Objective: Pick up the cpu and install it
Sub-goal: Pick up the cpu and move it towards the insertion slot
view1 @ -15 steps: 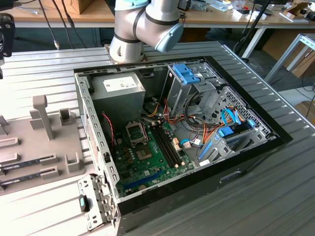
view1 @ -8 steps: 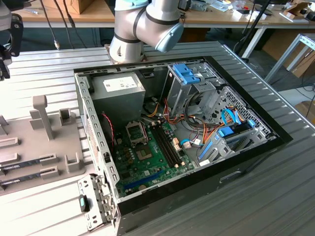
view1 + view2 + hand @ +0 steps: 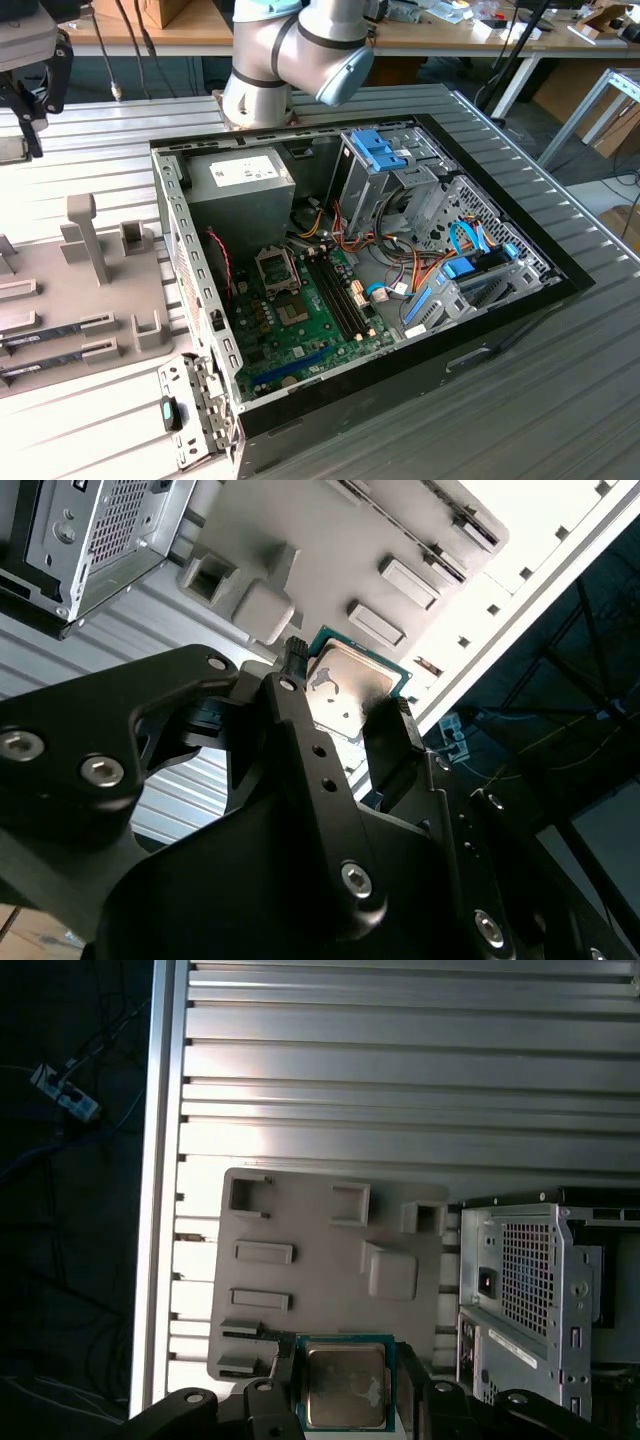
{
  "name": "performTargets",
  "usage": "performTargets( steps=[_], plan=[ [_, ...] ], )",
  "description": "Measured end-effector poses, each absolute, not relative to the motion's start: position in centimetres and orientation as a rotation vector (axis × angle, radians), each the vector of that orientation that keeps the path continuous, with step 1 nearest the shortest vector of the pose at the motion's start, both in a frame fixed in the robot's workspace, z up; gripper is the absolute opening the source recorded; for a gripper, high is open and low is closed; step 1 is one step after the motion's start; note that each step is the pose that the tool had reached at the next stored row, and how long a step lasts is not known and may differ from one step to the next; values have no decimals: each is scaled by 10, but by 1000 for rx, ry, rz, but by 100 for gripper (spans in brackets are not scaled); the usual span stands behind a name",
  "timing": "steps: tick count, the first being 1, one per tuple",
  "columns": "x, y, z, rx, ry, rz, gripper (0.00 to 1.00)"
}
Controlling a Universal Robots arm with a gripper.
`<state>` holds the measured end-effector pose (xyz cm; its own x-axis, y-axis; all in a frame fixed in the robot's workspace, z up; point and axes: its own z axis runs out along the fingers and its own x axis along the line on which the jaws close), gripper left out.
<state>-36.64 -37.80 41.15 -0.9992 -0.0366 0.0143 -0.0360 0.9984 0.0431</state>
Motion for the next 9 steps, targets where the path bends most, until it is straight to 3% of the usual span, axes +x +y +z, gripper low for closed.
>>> performTargets(
  steps=[9],
  plan=[
    [-344, -378, 411, 57, -3125, -67, 47]
  ],
)
